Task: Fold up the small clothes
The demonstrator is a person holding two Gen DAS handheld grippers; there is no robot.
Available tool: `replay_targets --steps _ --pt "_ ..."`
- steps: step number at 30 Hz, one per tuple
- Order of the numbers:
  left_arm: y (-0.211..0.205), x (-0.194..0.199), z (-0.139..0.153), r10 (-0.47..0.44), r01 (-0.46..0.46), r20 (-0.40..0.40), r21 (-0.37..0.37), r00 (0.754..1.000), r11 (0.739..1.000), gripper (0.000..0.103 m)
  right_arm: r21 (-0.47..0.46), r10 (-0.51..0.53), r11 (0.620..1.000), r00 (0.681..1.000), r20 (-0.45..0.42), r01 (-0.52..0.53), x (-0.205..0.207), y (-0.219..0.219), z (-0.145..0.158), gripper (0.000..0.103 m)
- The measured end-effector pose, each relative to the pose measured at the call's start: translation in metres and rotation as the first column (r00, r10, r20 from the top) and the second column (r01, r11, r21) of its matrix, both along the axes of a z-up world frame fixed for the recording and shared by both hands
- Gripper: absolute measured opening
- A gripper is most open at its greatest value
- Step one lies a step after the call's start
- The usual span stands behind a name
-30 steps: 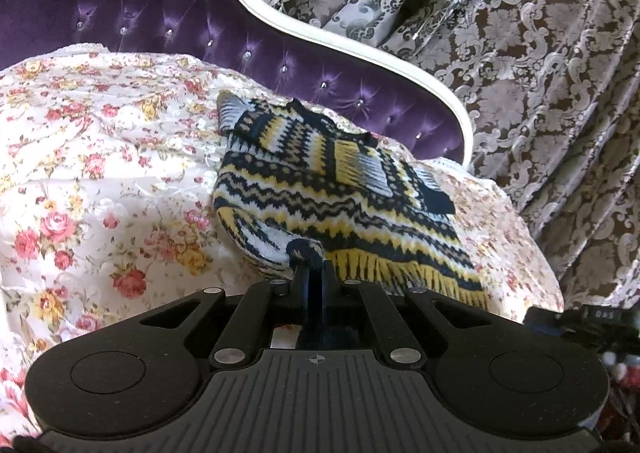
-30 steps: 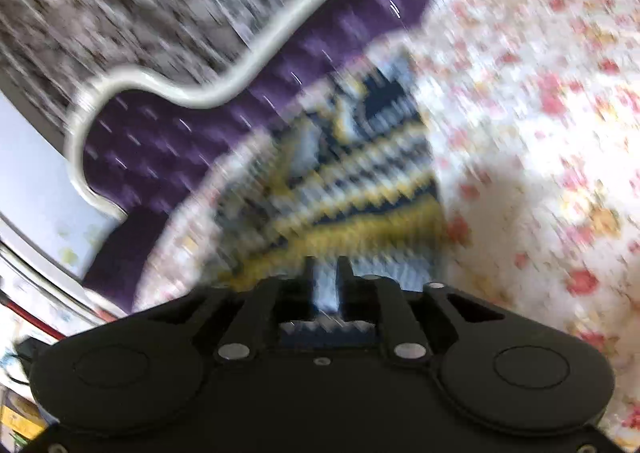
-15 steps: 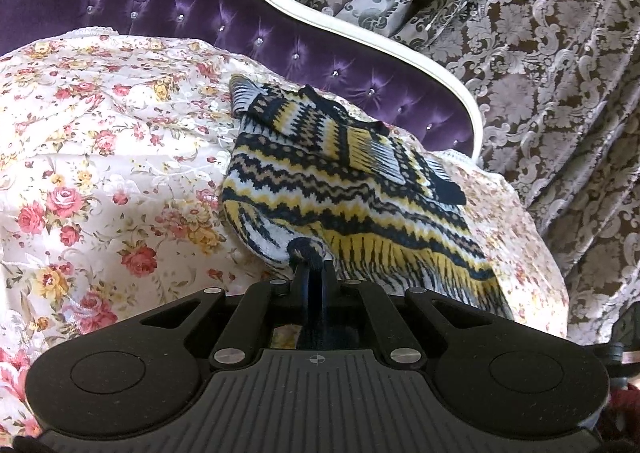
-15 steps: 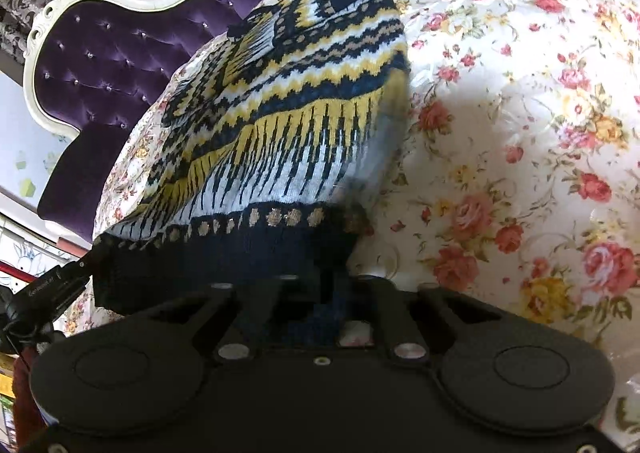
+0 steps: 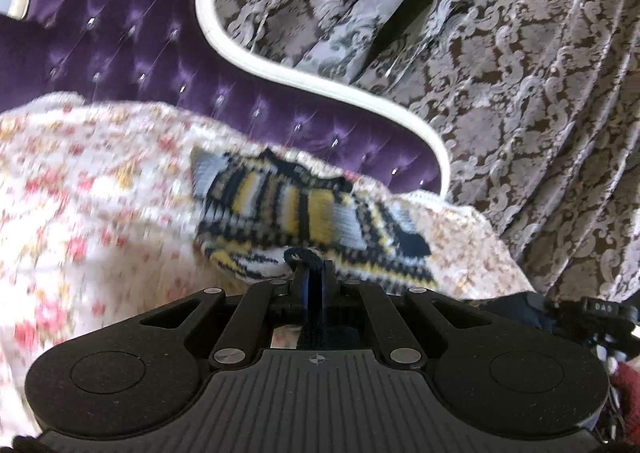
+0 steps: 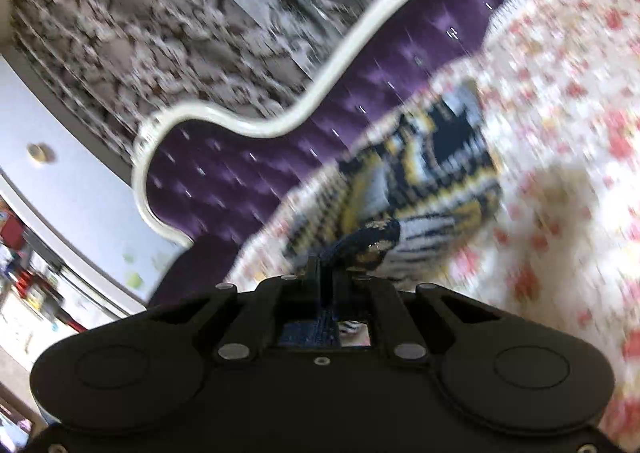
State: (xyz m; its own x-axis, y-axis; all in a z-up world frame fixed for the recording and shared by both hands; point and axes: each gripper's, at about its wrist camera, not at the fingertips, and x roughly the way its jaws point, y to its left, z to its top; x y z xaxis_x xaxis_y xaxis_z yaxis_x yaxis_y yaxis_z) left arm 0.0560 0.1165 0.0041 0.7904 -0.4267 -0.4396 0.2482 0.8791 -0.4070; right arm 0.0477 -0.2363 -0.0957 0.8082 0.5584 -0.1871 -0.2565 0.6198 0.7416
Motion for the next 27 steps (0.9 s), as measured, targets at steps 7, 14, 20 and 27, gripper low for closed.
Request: replay_targets --steps 7,14,20,27 --pt "0.004 0.042 0.020 0.011 -0.010 0.043 -0.037 0.999 0.999 0.005 0.012 -0.013 1.000 0.997 0.081 0.012 0.045 -0.003 0.024 0.013" --pt "0.006 0.103 0.028 0.050 -0.045 0.075 -0.065 0.996 0.997 0.005 0.023 -0.047 0.999 0.992 0.121 0.044 0.108 -0.009 0.034 0.013" --pt "0.001 0.164 0.016 0.092 -0.086 0.060 -0.097 0.994 0.992 0.005 0.013 -0.089 0.996 0.989 0.115 0.088 0.170 -0.014 0.023 0.013" --pt "-0.005 0.226 -0.018 0.125 -0.123 0.012 -0.090 0.992 0.988 0.005 -0.025 -0.134 0.990 0.988 0.078 0.136 0.237 -0.016 -0.003 0.013"
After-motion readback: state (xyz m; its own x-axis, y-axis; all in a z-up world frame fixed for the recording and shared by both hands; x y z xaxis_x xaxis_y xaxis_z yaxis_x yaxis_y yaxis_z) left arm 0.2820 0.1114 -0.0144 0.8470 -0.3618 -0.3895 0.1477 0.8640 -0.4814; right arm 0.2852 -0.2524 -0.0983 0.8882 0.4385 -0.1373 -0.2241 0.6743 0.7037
